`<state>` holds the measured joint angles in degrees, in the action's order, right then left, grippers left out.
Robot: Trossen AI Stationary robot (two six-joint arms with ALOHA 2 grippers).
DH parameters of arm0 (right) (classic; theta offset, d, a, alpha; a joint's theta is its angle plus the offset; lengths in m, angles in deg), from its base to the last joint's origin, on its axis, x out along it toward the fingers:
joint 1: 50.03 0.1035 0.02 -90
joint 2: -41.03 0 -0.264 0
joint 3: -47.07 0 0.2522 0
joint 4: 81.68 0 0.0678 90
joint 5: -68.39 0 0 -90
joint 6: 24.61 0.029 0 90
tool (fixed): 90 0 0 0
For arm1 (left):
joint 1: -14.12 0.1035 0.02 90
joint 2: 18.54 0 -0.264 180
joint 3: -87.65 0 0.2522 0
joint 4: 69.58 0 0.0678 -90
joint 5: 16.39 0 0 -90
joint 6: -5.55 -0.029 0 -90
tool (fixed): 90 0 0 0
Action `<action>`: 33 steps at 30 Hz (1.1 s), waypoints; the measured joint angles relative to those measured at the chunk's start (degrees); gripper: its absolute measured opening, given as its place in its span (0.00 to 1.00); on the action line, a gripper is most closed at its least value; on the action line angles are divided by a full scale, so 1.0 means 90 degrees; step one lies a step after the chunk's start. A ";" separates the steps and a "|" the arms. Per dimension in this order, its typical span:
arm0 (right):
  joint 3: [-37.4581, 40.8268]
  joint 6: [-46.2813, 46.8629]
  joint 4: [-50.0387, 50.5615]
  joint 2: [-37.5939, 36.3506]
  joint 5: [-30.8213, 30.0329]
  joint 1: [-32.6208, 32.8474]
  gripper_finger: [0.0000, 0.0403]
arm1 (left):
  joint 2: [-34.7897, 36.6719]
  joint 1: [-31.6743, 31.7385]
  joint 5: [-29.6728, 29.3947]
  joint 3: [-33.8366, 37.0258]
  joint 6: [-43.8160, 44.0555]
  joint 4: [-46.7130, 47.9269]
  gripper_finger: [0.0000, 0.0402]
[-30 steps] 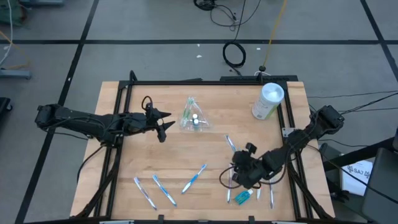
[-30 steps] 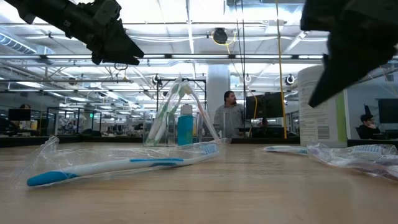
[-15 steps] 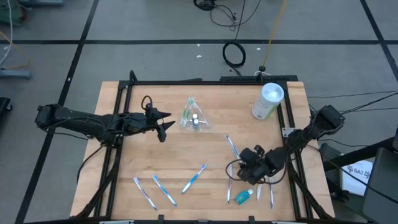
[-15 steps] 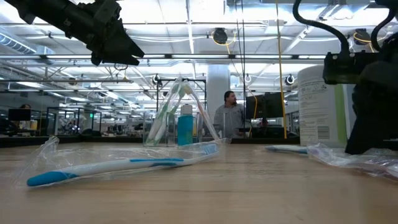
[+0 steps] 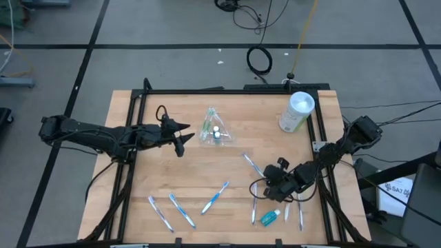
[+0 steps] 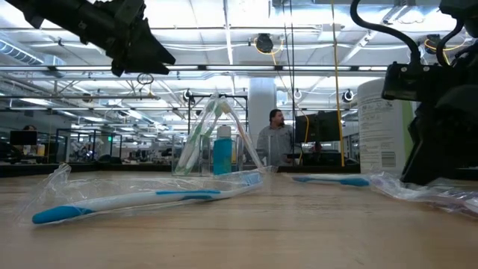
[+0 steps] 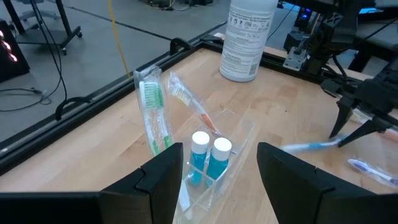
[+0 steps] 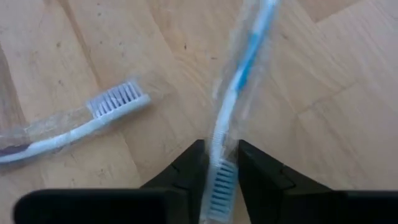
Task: Pick & Place toothbrushing station
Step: Put the blue toothbrush into the right section of the transparent organizer
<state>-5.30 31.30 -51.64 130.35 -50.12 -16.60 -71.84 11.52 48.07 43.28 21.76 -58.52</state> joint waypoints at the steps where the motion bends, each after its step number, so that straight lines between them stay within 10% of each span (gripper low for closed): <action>1: 0.0000 -0.0059 0.0002 0.0002 -0.0005 0.0000 0.17 | 0.0000 0.0001 0.0000 0.0000 -0.0001 -0.0014 0.53; 33: -0.2165 -0.6767 0.0264 0.0000 -0.0385 -0.1443 0.08 | 0.0000 0.0001 0.0002 0.0000 -0.0081 -0.0065 0.53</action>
<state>-24.79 -29.61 -49.26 130.35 -53.59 -29.58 -71.84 11.53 48.10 43.28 21.04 -59.11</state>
